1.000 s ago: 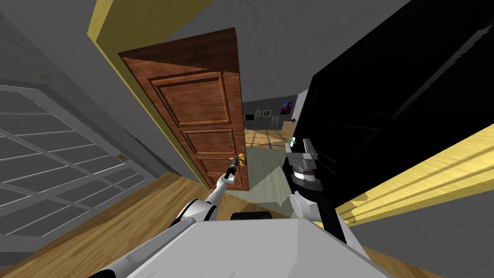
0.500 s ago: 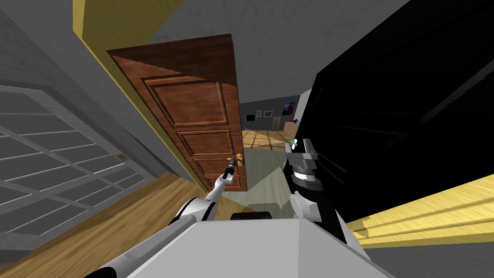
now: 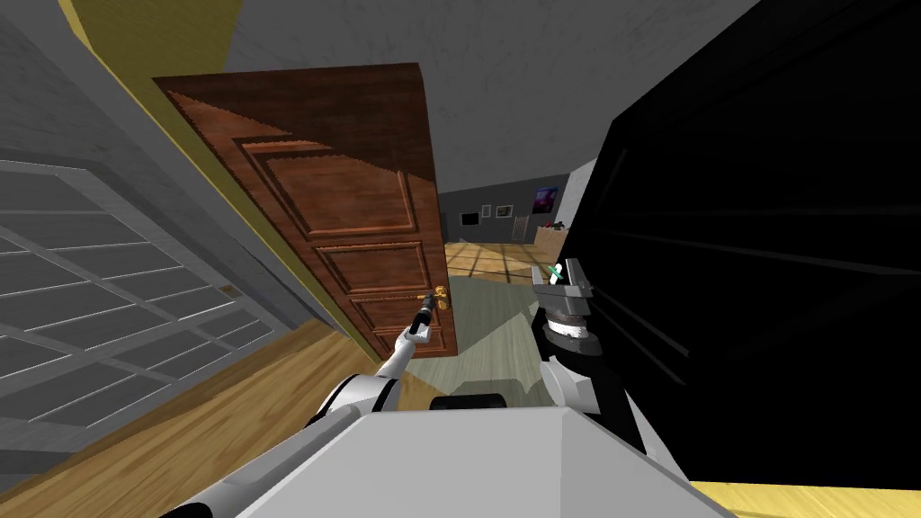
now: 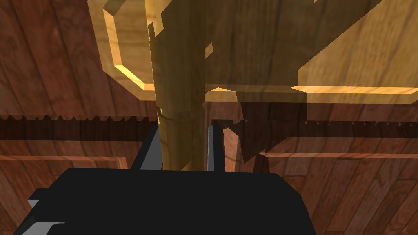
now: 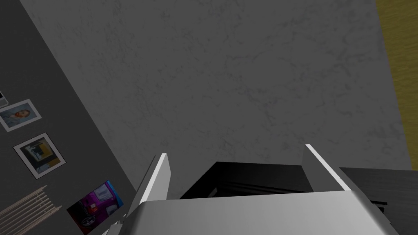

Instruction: Push the door open

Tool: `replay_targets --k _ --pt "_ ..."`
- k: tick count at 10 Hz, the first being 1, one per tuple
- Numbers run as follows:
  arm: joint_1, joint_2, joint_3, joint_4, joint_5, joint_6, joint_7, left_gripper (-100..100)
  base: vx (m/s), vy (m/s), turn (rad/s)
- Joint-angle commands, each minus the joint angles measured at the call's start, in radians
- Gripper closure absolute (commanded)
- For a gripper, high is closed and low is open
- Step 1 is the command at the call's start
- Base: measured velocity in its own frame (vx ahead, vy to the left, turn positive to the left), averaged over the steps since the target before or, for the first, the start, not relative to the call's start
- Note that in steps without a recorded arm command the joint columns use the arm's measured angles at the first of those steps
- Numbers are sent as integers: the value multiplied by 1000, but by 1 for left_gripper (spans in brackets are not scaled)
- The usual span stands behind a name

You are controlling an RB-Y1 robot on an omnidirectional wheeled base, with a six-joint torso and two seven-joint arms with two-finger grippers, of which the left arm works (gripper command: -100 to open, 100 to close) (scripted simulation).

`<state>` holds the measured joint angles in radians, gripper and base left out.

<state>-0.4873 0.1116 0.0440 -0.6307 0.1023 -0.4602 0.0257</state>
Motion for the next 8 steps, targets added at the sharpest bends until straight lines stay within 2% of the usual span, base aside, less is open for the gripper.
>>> replay_targets --k 1,3,4,6,7,8 --pt "-14 15 28 25 8 -16 -12 100 146 -138 66" --pt "-14 18 35 25 10 -16 -14 100 74 -56 18" --pt "-12 25 57 27 16 -17 -22 100 117 -116 78" --pt "-11 32 76 29 22 -17 -29 100 145 -176 97" --pt "-11 32 76 40 22 -17 -29 100 115 -84 52" --pt "-11 32 76 29 22 -17 -29 100 49 -7 2"
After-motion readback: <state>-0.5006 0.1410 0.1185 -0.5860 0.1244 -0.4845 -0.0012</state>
